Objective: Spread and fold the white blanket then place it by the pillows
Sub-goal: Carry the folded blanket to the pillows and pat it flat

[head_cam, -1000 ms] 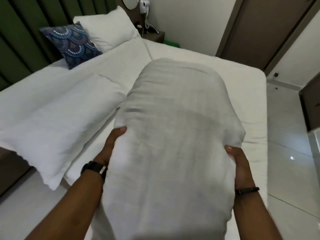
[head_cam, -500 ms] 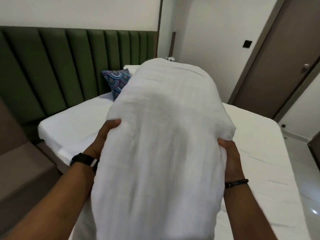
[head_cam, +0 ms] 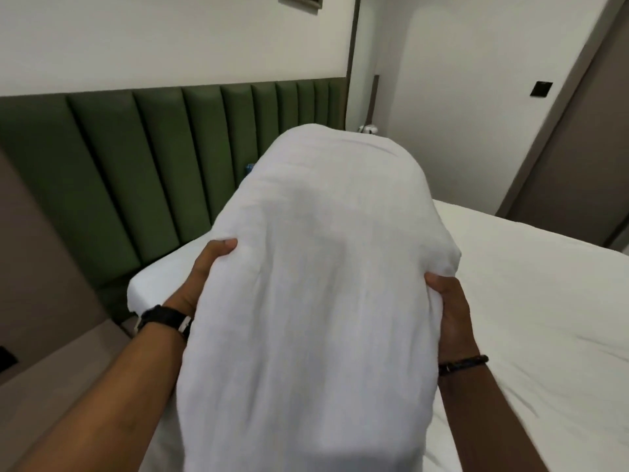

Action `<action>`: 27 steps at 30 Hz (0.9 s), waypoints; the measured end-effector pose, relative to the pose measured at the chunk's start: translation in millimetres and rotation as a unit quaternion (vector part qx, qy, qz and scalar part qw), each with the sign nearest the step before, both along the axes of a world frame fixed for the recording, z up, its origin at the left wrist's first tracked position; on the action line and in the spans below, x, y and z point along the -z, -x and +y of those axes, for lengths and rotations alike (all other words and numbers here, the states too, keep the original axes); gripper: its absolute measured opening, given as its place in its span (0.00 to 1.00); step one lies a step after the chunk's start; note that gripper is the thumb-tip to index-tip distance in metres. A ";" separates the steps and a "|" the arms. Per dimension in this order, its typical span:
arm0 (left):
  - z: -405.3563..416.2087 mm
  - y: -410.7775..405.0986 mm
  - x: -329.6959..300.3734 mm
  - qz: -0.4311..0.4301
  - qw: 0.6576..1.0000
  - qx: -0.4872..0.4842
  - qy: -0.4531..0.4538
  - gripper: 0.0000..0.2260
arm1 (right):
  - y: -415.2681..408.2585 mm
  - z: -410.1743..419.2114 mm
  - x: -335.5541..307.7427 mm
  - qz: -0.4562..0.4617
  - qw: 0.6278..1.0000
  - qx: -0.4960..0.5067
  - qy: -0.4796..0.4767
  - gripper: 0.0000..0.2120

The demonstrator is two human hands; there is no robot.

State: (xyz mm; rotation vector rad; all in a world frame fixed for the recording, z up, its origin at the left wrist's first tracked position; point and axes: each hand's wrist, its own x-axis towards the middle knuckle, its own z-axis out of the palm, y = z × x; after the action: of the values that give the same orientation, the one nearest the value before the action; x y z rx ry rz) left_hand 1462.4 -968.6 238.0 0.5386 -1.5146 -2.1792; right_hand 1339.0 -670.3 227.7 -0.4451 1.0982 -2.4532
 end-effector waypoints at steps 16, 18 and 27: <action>-322.7 120.3 24.5 -0.108 0.994 -0.020 0.001 0.16 | 123.9 -318.9 34.1 -0.059 0.992 0.000 -0.111 0.12; -373.9 148.9 23.5 -0.115 0.993 -0.005 0.025 0.13 | 131.5 -364.9 44.2 -0.083 0.991 0.036 -0.100 0.17; -604.4 276.2 66.2 -0.183 0.975 0.103 0.068 0.13 | 176.0 -579.6 127.3 -0.192 0.969 0.125 -0.086 0.18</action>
State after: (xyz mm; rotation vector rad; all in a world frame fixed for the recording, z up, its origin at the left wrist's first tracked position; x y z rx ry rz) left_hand 1186.2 -1573.0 171.8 0.8017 -1.9757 -2.1915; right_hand 1163.1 -1249.8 100.4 0.2312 1.2381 -2.4783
